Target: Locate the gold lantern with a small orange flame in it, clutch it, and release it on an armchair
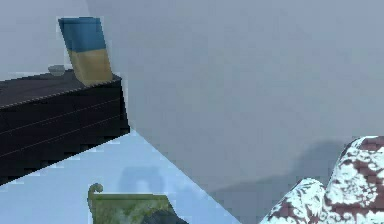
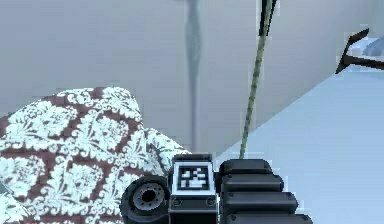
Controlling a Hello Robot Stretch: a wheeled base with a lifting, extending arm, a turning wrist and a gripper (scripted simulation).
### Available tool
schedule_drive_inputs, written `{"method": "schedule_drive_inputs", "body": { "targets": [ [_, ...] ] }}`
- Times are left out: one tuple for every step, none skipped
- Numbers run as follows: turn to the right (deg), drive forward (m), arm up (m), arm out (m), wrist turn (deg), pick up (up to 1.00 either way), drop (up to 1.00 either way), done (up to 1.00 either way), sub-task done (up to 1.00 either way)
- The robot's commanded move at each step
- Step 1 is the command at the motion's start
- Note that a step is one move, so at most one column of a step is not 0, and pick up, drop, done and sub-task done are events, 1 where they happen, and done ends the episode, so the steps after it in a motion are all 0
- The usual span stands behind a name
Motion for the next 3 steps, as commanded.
{"method": "schedule_drive_inputs", "body": {
  "targets": [
    [-15.0,0.0,0.0,0.0,0.0,0.0,0.0,0.0,0.0],
    [0.0,0.0,0.0,0.12,0.0,0.0,0.0,0.0,0.0],
    [0.0,0.0,0.0,0.0,45.0,0.0,0.0,0.0,0.0]
  ]
}}
